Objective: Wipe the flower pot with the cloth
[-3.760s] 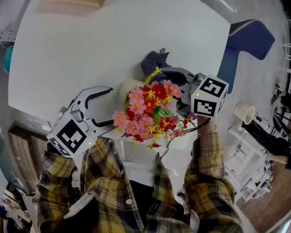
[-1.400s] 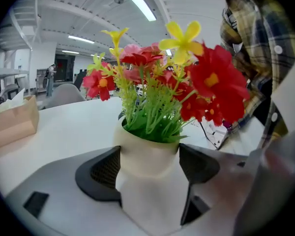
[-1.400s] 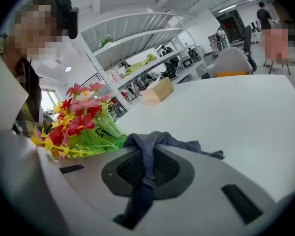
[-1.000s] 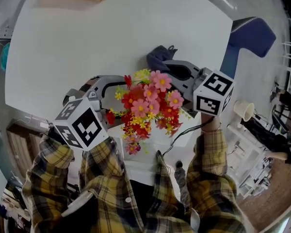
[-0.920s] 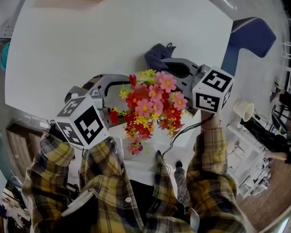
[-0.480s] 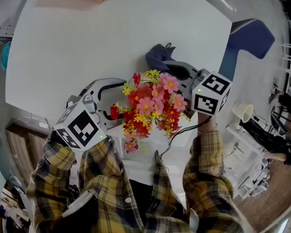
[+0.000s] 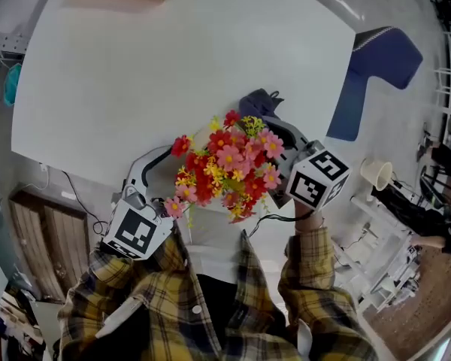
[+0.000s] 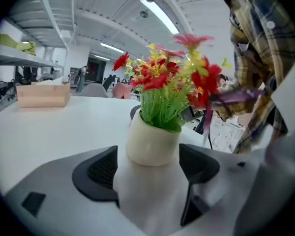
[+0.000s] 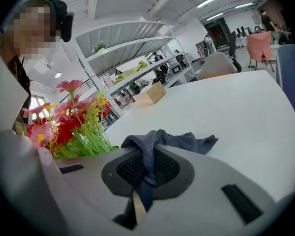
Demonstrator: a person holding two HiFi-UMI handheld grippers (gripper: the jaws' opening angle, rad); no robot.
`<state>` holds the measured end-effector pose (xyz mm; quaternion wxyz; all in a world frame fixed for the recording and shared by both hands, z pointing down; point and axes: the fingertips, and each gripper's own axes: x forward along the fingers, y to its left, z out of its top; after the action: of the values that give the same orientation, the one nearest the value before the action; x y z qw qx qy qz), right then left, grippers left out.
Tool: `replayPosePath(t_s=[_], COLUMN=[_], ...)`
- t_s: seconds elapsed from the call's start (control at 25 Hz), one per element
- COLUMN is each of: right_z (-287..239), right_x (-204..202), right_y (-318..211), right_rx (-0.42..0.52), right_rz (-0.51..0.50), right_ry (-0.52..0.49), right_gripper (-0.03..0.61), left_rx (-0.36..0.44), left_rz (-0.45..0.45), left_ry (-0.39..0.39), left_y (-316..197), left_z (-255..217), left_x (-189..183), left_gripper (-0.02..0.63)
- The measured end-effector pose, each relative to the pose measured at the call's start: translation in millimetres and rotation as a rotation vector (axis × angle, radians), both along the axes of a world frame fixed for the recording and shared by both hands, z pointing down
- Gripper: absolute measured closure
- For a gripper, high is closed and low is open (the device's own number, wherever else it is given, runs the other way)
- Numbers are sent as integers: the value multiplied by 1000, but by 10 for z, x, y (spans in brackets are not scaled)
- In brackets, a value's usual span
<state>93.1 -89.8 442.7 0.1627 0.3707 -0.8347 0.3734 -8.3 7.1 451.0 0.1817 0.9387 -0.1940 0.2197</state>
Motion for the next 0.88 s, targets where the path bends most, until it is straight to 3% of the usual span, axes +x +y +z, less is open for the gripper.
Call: replayPosePath(t_s=[0.24, 0.52, 0.72, 0.88], right_z=[-68, -17, -3, -24], right_x=[148, 0, -54, -85], right_y=[461, 769, 878, 849], right_rx=[-28, -70, -82, -74], right_rz=[141, 209, 222, 174], right_ry=[-21, -54, -66, -44], right_gripper=[566, 566, 566, 566], left_rx=[-1, -9, -9, 0], left_rz=[-93, -155, -143, -92], left_ry=[-2, 6, 7, 10], left_y=[265, 305, 313, 280], left_z=[-82, -43, -45, -58], left_x=[72, -74, -83, -40], left_gripper=[235, 235, 235, 235])
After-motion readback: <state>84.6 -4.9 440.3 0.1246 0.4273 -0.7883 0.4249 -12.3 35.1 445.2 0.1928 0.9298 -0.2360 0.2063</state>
